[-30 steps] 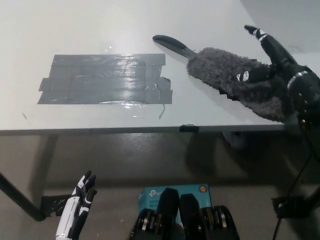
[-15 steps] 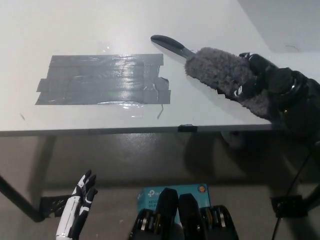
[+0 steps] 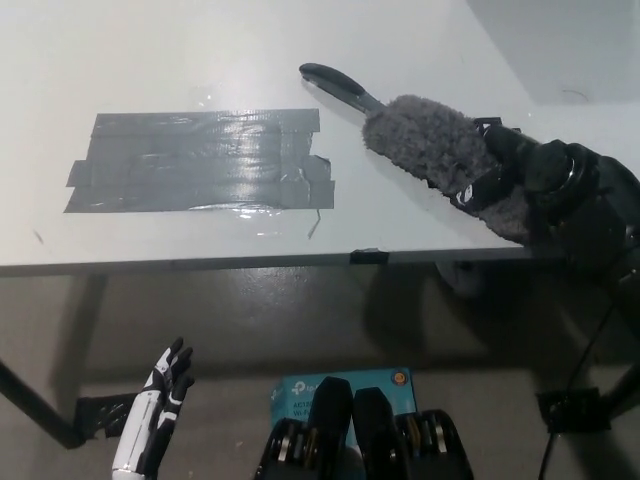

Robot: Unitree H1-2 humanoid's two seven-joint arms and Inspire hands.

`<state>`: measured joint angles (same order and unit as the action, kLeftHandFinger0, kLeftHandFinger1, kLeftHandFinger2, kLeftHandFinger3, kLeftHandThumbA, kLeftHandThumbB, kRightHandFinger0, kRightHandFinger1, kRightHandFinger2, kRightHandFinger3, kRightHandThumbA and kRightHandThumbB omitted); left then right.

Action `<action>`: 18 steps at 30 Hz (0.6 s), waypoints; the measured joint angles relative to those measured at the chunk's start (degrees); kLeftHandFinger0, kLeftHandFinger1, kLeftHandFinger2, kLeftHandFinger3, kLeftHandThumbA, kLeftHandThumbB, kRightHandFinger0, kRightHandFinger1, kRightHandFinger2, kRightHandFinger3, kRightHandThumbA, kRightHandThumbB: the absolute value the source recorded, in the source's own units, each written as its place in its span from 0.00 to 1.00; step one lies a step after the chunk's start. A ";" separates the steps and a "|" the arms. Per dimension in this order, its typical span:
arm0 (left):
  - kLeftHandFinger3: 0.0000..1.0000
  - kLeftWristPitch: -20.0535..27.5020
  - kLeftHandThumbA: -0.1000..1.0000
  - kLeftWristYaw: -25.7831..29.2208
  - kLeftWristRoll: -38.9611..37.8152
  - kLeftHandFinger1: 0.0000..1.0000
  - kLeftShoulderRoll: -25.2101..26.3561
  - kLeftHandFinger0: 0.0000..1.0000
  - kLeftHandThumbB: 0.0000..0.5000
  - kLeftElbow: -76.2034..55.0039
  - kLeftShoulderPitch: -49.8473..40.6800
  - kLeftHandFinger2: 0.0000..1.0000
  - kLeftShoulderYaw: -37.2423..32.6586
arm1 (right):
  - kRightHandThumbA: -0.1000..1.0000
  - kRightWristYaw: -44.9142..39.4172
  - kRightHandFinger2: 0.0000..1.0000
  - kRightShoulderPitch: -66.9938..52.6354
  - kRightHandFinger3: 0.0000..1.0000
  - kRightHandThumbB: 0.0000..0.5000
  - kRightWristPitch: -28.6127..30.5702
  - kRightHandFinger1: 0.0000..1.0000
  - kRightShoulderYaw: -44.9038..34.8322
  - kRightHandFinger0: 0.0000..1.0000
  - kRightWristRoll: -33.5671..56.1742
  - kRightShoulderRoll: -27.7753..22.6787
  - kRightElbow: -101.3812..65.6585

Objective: A grey duster is kept infront of the robot in the middle of the table and the robot extends its right arm to grab the duster, picks it up and hands it to a person

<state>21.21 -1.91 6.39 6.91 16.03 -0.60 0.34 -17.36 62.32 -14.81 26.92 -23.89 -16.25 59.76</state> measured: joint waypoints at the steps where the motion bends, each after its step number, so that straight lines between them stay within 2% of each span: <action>1: 1.00 0.00 0.94 0.00 0.00 1.00 0.00 0.95 0.57 0.00 0.00 1.00 0.00 | 0.00 -0.01 0.62 0.00 0.86 0.42 0.14 0.59 0.29 0.57 -0.24 -0.10 -0.03; 2: 1.00 0.00 0.94 0.00 0.01 1.00 0.00 0.95 0.57 0.01 0.00 1.00 0.00 | 0.00 0.00 0.58 0.00 0.94 0.42 0.48 0.51 1.50 0.46 -1.05 -0.26 -0.06; 3: 1.00 0.00 0.94 0.00 0.01 1.00 0.00 0.95 0.57 0.02 0.01 1.00 0.00 | 0.00 0.09 0.46 0.02 1.00 0.35 0.65 0.36 1.90 0.27 -1.47 -0.34 -0.08; 5: 1.00 0.00 0.94 0.00 0.02 1.00 0.00 0.95 0.57 0.02 0.05 1.00 0.00 | 0.00 0.12 0.46 0.16 1.00 0.30 0.82 0.36 2.85 0.23 -2.19 -0.78 -0.61; 6: 1.00 0.00 0.94 0.00 0.02 1.00 0.00 0.95 0.56 0.02 0.07 1.00 0.00 | 0.00 0.12 0.38 0.15 1.00 0.26 0.85 0.27 3.05 0.13 -2.34 -0.88 -0.91; 7: 1.00 0.00 0.94 0.01 0.03 1.00 0.00 0.95 0.56 0.04 0.12 1.00 0.00 | 0.00 0.03 0.41 0.10 0.96 0.26 0.99 0.28 3.40 0.09 -2.77 -1.18 -1.53; 8: 1.00 0.00 0.94 0.01 0.02 1.00 0.01 0.95 0.55 0.05 0.13 1.00 0.01 | 0.00 -0.04 0.38 0.07 0.62 0.27 1.03 0.31 3.47 0.08 -2.85 -1.26 -1.70; 11: 1.00 0.02 0.94 0.00 0.02 1.00 0.02 0.95 0.56 0.14 0.14 1.00 0.02 | 0.00 -0.59 0.61 -0.41 0.42 0.27 1.67 0.53 3.58 0.18 -3.20 -1.80 -2.93; 12: 1.00 0.03 0.94 0.00 0.02 1.00 0.02 0.95 0.56 0.16 0.14 1.00 0.01 | 0.00 -0.84 0.65 -0.57 0.54 0.29 1.90 0.58 3.51 0.22 -3.18 -1.92 -3.22; 13: 1.00 0.06 0.94 0.00 0.02 1.00 0.02 0.95 0.56 0.18 0.16 1.00 0.01 | 0.00 -1.10 0.78 -0.84 0.62 0.30 2.22 0.69 3.35 0.35 -3.15 -2.14 -3.73; 14: 1.00 0.08 0.94 0.00 0.02 1.00 0.02 0.95 0.56 0.18 0.17 1.00 0.00 | 0.00 -1.38 0.84 -1.14 0.64 0.30 2.54 0.73 3.09 0.38 -3.06 -2.39 -4.38; 16: 1.00 0.09 0.94 0.00 0.02 1.00 0.02 0.95 0.57 0.17 0.17 1.00 0.01 | 0.00 -2.02 0.89 -1.84 0.64 0.31 3.03 0.76 2.46 0.37 -2.75 -2.88 -5.70; 17: 1.00 0.09 0.94 0.00 0.02 1.00 0.03 0.96 0.57 0.17 0.17 1.00 0.01 | 0.00 -2.27 0.98 -2.12 0.76 0.29 3.21 0.79 2.18 0.33 -2.57 -3.07 -6.17; 18: 1.00 0.09 0.95 0.00 0.01 1.00 0.02 0.95 0.56 0.17 0.20 1.00 0.01 | 0.00 -2.70 1.00 -2.53 0.82 0.30 3.55 0.82 1.60 0.37 -2.24 -3.33 -6.89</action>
<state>21.29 -1.91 6.40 6.93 16.20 -0.40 0.34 -20.07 59.79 -11.26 28.52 -26.14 -19.58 52.87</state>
